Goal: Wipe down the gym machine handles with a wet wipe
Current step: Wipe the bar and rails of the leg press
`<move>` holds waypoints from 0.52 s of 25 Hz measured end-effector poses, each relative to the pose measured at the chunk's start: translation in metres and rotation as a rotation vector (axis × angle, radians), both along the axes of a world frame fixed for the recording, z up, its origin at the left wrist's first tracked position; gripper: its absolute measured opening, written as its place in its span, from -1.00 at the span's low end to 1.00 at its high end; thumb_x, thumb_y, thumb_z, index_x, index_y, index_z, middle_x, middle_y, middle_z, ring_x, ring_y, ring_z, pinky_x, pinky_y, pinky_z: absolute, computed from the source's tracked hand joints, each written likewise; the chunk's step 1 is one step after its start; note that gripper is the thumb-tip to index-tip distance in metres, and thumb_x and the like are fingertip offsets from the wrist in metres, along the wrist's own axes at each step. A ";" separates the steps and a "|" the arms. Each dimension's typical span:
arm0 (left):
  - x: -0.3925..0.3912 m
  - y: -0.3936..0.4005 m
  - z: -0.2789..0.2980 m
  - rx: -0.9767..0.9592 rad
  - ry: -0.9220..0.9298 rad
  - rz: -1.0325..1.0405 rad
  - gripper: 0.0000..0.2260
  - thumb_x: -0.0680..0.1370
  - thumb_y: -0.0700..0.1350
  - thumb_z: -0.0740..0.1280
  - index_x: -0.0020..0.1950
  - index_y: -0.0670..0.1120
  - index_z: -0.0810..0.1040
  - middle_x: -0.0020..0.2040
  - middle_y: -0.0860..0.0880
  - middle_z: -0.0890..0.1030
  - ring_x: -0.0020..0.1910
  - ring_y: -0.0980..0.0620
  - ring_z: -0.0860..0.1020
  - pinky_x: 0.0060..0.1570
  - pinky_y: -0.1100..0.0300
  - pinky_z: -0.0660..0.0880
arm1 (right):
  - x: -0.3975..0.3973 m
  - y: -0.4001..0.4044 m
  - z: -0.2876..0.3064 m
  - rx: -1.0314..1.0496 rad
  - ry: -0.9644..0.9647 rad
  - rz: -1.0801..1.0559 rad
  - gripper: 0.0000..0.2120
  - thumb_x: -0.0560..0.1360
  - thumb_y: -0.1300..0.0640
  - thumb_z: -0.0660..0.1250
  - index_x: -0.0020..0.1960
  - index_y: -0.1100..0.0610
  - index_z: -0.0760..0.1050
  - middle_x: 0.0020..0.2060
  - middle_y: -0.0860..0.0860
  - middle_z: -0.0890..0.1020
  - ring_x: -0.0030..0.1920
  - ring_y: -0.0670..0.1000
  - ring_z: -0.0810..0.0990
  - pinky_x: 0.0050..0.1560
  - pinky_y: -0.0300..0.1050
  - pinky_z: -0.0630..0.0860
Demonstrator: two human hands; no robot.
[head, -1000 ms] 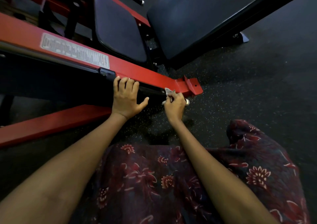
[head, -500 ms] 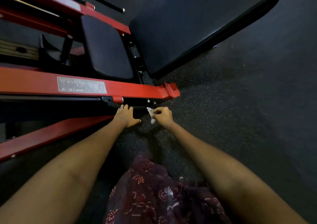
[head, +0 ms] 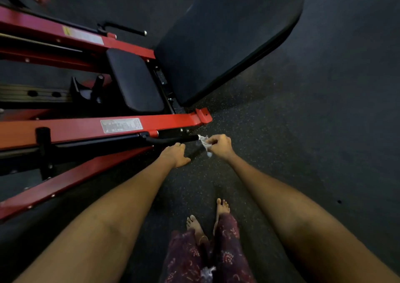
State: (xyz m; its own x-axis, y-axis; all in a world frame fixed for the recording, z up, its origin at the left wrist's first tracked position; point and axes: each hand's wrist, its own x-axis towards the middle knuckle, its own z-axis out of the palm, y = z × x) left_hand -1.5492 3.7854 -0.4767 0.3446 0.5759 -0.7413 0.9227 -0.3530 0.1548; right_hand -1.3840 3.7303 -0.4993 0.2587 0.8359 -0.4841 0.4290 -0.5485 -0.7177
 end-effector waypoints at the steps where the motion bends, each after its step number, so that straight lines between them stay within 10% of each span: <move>1: 0.007 -0.003 0.015 -0.006 -0.011 -0.007 -0.43 0.57 0.07 0.24 0.48 -0.18 0.20 0.44 -0.15 0.27 0.37 -0.14 0.34 0.34 0.04 0.30 | 0.007 -0.002 0.016 0.006 0.006 -0.009 -0.83 0.41 0.29 0.40 0.00 0.28 0.63 -0.07 0.12 0.67 -0.04 -0.04 0.59 -0.09 -0.31 0.43; 13: 0.109 -0.024 0.130 0.005 -0.095 -0.064 -0.43 0.55 0.06 0.28 0.46 -0.18 0.22 0.43 -0.19 0.29 0.38 -0.15 0.33 0.35 0.01 0.28 | 0.145 -0.031 0.162 0.086 -0.186 0.005 -0.80 0.41 0.34 0.34 0.00 0.23 0.64 -0.11 0.15 0.68 -0.05 0.00 0.62 0.03 -0.13 0.52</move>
